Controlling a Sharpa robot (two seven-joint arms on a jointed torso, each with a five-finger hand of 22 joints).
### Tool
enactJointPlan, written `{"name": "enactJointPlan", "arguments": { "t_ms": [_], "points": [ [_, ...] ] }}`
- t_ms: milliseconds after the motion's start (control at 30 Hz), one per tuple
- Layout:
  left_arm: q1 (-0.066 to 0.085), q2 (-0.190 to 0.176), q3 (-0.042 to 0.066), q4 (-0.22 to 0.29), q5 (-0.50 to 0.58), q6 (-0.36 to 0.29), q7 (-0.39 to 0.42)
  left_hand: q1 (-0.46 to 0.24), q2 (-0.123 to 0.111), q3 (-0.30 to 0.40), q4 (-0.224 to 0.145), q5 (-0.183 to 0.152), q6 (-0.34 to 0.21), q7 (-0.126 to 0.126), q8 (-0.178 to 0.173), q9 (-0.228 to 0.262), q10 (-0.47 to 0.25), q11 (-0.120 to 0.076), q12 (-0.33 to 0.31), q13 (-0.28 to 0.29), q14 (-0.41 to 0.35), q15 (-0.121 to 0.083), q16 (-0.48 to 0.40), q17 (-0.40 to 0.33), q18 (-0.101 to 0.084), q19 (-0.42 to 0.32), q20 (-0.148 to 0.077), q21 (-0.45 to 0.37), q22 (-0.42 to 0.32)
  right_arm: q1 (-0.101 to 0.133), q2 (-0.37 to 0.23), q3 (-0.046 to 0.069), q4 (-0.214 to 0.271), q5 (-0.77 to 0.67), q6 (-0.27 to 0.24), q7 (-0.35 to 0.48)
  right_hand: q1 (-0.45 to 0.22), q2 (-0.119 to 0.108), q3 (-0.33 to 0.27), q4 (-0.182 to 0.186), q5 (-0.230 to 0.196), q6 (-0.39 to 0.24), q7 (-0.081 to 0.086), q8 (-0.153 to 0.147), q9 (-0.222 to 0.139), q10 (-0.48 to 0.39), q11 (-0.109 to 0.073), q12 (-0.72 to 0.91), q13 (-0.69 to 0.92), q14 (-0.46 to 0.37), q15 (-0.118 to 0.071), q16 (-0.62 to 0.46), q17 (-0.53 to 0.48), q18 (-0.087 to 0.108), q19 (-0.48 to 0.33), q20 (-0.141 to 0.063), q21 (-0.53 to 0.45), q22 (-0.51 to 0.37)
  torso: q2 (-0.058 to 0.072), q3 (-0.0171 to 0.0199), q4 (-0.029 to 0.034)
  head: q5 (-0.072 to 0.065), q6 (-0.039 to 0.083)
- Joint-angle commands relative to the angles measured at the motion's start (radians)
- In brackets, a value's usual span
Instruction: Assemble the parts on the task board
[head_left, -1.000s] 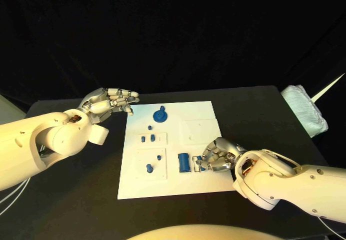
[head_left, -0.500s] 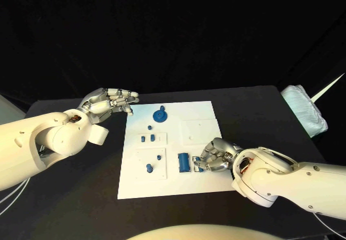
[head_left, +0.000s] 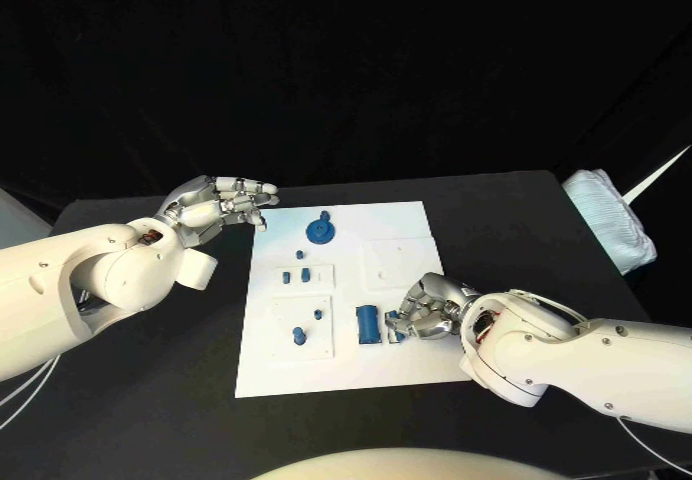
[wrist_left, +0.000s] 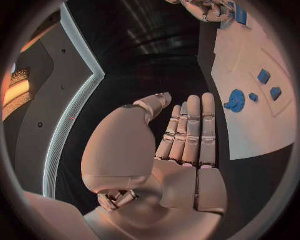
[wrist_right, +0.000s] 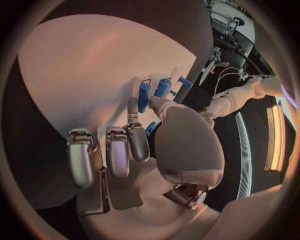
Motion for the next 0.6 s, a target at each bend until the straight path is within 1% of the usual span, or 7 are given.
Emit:
{"name": "enactJointPlan", "arguments": {
  "t_ms": [33, 267, 433, 600],
  "points": [
    [0.001, 0.0, 0.001, 0.003, 0.006, 0.016, 0.003, -0.004, 0.008, 0.002, 0.005, 0.004, 0.004, 0.0, 0.002, -0.001, -0.007, 0.003, 0.004, -0.001, -0.005, 0.001, -0.005, -0.001, 0.014, 0.008, 0.001, -0.004, -0.001, -0.002, 0.005, -0.001, -0.001, -0.014, 0.012, -0.007, -0.011, -0.002, -0.008, 0.0, -0.008, 0.003, -0.002, 0.001, -0.001, 0.044, -0.002, 0.003, 0.167, 0.099, -0.002, 0.006, 0.239, -0.007, 0.105, -0.003, 0.004, 0.263, 0.0, 0.0008, 0.0006, 0.001, -0.001],
    [0.001, -0.001, 0.001, 0.004, 0.006, 0.015, 0.002, -0.004, 0.008, 0.002, 0.005, 0.004, 0.004, 0.0, 0.002, -0.001, -0.007, 0.003, 0.004, -0.001, -0.005, 0.001, -0.005, -0.001, 0.014, 0.008, 0.001, -0.004, -0.001, -0.002, 0.009, -0.001, 0.001, -0.015, 0.018, -0.003, -0.016, -0.004, -0.011, 0.0, -0.015, 0.003, -0.002, 0.001, -0.001, 0.044, -0.002, 0.004, 0.167, 0.099, -0.002, 0.006, 0.24, -0.007, 0.105, -0.003, 0.004, 0.263, 0.0, 0.0004, -0.0006, 0.002, -0.002],
    [0.001, -0.001, 0.001, 0.004, 0.006, 0.014, 0.002, -0.005, 0.008, 0.001, 0.006, 0.004, 0.004, 0.001, 0.002, -0.001, -0.007, 0.003, 0.005, -0.001, -0.006, 0.001, -0.005, -0.001, 0.014, 0.009, 0.001, -0.005, -0.002, -0.002, 0.007, -0.001, -0.001, -0.015, 0.035, -0.006, -0.034, -0.007, -0.023, 0.002, -0.042, 0.003, -0.001, 0.0, -0.002, 0.043, -0.001, 0.0, 0.167, 0.098, -0.001, 0.005, 0.238, -0.007, 0.105, -0.002, 0.004, 0.263, -0.001, 0.0, -0.0003, 0.002, -0.004],
    [0.001, -0.001, 0.001, 0.003, 0.007, 0.014, 0.001, -0.005, 0.008, 0.001, 0.006, 0.004, 0.004, 0.001, 0.002, -0.001, -0.007, 0.003, 0.005, -0.001, -0.006, 0.001, -0.005, -0.001, 0.014, 0.009, 0.001, -0.005, -0.002, -0.002, 0.005, -0.001, 0.0, -0.016, 0.044, -0.008, -0.034, -0.006, -0.024, 0.002, -0.043, 0.003, -0.001, 0.0, -0.002, 0.044, -0.001, 0.002, 0.168, 0.098, -0.001, 0.005, 0.239, -0.007, 0.105, -0.002, 0.004, 0.263, -0.001, 0.0004, -0.0011, 0.002, -0.006]
  ]
}}
